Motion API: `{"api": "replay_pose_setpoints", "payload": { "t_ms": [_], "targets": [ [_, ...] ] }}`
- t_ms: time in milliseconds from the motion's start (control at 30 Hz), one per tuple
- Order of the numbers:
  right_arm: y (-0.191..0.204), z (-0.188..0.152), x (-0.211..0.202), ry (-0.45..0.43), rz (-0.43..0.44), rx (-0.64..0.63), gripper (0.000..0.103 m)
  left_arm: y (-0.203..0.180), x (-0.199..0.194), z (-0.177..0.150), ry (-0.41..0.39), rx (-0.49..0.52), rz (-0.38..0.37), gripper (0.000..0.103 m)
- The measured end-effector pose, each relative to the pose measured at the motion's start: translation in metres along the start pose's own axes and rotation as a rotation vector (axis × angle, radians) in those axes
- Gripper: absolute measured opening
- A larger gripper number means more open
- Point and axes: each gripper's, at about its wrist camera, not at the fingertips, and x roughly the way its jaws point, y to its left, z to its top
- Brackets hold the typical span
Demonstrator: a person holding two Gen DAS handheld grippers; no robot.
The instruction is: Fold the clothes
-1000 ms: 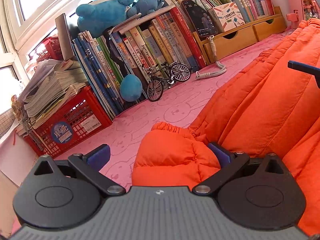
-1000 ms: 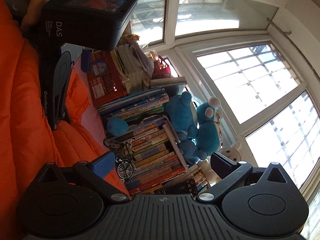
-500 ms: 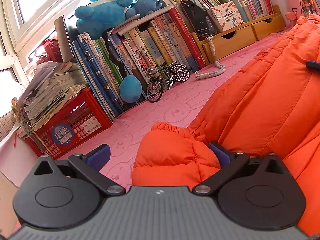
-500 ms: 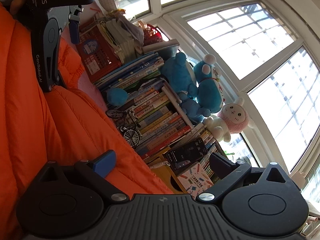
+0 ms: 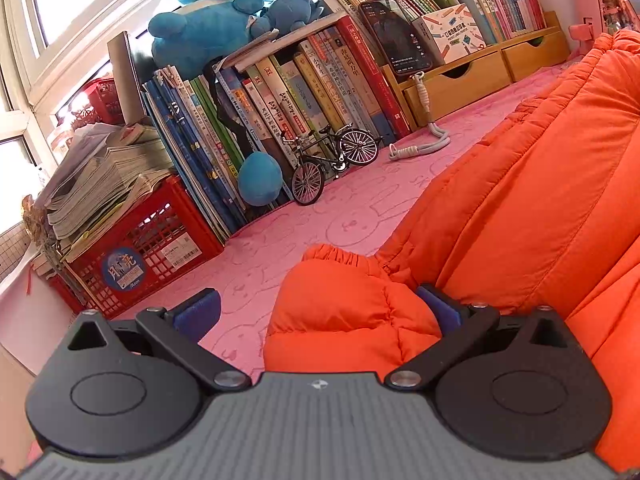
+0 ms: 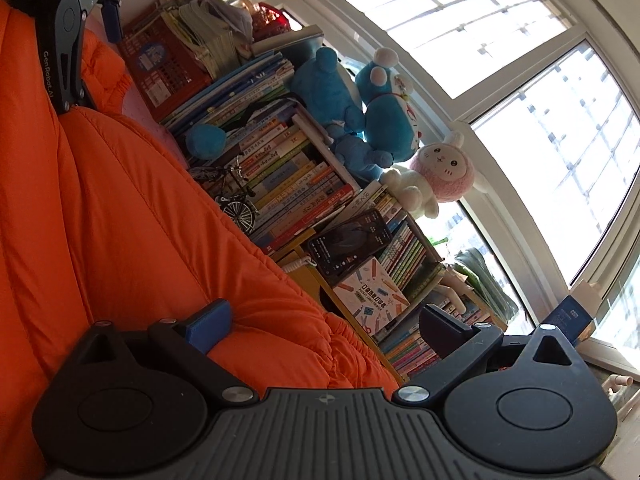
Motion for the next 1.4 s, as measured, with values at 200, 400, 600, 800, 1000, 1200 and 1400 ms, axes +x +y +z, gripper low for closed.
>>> {"api": "replay_pose_setpoints", "payload": {
  "t_ms": [200, 400, 600, 800, 1000, 1200, 1400],
  "targets": [
    [-0.011, -0.019, -0.002, 0.042, -0.038, -0.003, 0.101, 0.0, 0.0, 0.0, -0.001, 0.0, 0.0, 0.103],
    [-0.03, -0.05, 0.0, 0.16, -0.085, 0.066, 0.101, -0.001, 0.0, 0.0, -0.004, 0.003, 0.002, 0.103],
    [-0.031, -0.059, -0.001, 0.197, -0.096, 0.061, 0.101, -0.001, -0.001, 0.0, -0.006, 0.004, 0.003, 0.103],
    [-0.036, -0.062, 0.002, 0.22, -0.083, 0.081, 0.101, 0.0, -0.001, 0.0, -0.004, -0.001, -0.003, 0.103],
    [-0.041, -0.067, 0.003, 0.25, -0.069, 0.105, 0.101, 0.0, -0.001, 0.0, -0.002, -0.008, -0.011, 0.103],
    [-0.043, -0.069, 0.004, 0.273, -0.058, 0.126, 0.101, 0.0, -0.001, 0.001, -0.001, -0.01, -0.014, 0.103],
    [-0.049, -0.078, 0.008, 0.338, -0.043, 0.158, 0.102, 0.0, 0.0, 0.001, -0.001, -0.013, -0.016, 0.103]
  ]
}}
